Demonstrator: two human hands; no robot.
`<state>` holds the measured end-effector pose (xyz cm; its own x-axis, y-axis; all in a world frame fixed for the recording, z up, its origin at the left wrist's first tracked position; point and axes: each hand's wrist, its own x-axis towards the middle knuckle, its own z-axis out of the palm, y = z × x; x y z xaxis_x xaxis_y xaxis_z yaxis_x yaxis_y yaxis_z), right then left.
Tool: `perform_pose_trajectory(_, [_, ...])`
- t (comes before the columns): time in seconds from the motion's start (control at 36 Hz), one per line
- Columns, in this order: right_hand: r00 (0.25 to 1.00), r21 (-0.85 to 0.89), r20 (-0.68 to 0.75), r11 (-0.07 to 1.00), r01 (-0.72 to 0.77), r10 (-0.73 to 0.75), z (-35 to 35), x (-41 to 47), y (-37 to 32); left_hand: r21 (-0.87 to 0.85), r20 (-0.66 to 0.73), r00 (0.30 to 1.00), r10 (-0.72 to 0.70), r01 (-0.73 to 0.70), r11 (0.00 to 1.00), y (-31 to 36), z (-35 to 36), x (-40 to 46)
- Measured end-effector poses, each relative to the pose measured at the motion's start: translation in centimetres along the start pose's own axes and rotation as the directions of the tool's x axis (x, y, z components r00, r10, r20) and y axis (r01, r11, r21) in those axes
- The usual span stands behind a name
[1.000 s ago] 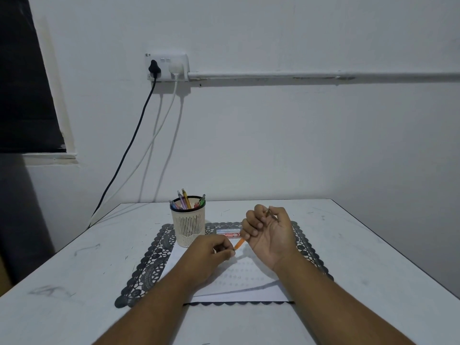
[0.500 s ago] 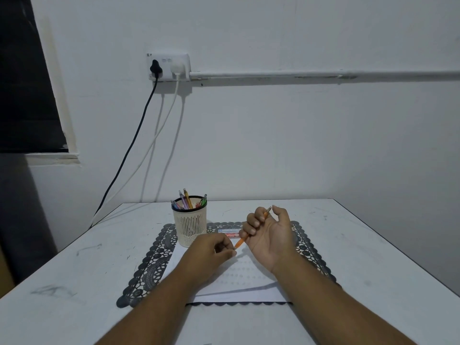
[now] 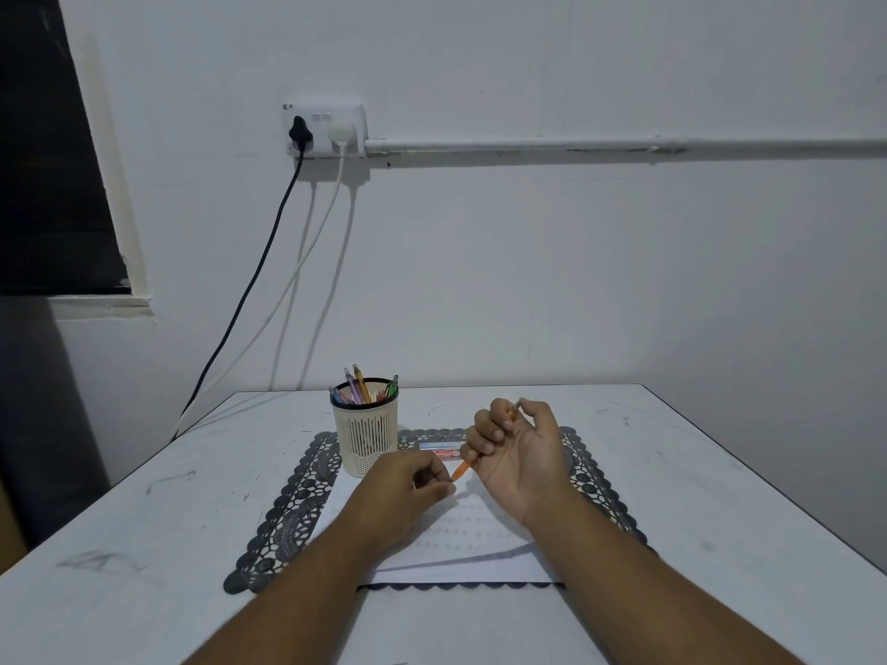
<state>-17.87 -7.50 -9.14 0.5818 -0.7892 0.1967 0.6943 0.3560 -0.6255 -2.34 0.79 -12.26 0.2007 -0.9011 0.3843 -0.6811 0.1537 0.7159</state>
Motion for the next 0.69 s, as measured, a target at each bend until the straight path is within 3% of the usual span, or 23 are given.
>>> perform_pose_trajectory(0.69, [1.000, -0.013, 0.005, 1.000, -0.001, 0.001, -0.28, 0.13, 0.16, -0.031, 0.016, 1.000, -0.001, 0.001, 1.000, -0.21, 0.13, -0.14])
